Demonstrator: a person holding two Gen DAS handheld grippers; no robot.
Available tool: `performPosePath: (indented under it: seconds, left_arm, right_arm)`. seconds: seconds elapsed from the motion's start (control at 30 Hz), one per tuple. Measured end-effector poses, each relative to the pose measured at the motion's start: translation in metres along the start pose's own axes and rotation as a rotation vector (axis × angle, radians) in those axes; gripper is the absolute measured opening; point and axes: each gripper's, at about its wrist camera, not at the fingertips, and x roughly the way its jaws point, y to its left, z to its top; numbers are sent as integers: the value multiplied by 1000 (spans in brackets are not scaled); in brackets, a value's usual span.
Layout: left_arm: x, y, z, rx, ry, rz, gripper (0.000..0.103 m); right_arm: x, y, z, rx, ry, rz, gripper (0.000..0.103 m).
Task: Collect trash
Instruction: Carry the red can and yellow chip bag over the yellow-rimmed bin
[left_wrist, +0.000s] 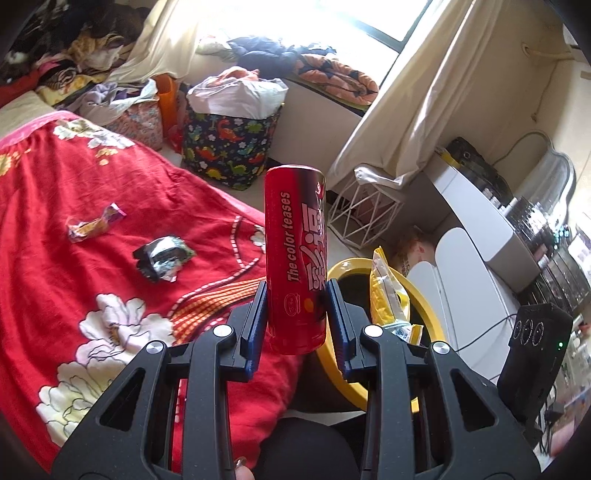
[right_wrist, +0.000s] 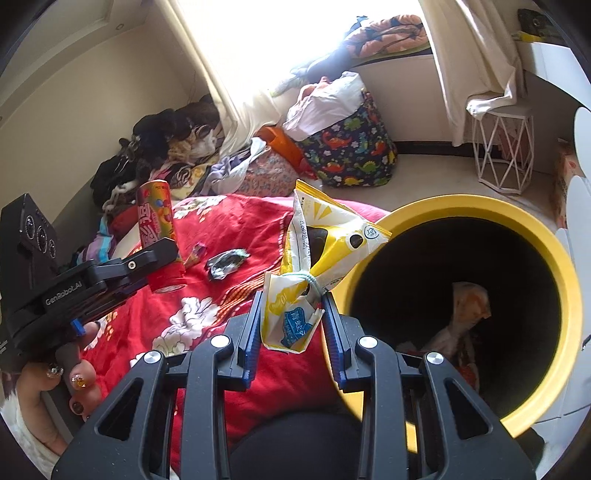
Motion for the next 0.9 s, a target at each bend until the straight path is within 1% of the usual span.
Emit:
performPosePath:
  seconds: [0.53, 0.9]
  left_arm:
    - [15, -45, -6, 102, 29, -49, 24]
    - [26, -68, -14, 147, 59, -81, 24]
  right_arm:
    - [-23, -35, 3, 61, -54, -61, 29]
    - [-38, -72, 5, 138, -93, -108, 29]
